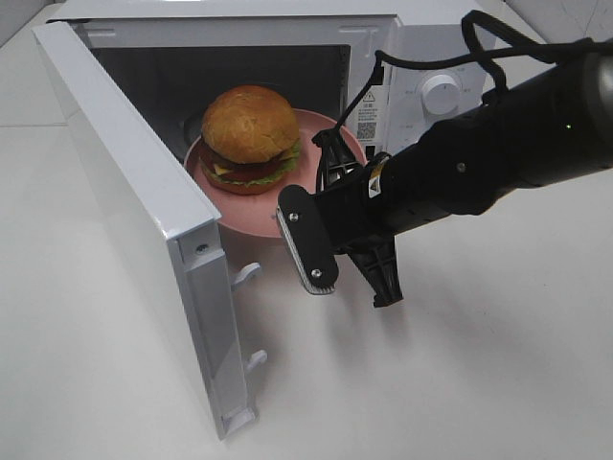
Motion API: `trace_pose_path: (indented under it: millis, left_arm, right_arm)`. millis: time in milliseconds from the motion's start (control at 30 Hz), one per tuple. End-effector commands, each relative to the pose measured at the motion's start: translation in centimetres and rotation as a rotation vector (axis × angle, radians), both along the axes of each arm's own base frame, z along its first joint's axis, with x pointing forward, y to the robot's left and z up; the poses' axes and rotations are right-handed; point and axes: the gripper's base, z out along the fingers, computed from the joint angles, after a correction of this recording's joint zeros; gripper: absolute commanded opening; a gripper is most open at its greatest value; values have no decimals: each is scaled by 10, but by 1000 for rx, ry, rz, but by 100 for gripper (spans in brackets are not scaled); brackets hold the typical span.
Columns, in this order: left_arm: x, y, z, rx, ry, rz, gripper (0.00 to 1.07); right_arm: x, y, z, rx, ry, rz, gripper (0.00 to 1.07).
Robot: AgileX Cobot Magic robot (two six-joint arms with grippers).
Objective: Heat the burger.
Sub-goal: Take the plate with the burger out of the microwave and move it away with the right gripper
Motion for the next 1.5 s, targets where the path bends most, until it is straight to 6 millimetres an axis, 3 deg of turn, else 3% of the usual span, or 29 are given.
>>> trace_pose_path:
  millis: [33,1067,1500]
  left_arm:
    - [-1,0,1,-3,-25,4,98]
    - [-1,0,1,-3,-25,4,98]
    - [-1,0,1,-3,-25,4,98]
  right_arm:
    - [4,-4,18,106,-96,-50,0]
    - [-78,-62,29,142,-124,-63,0]
    - [-114,-88,22,177,-73,-128,0]
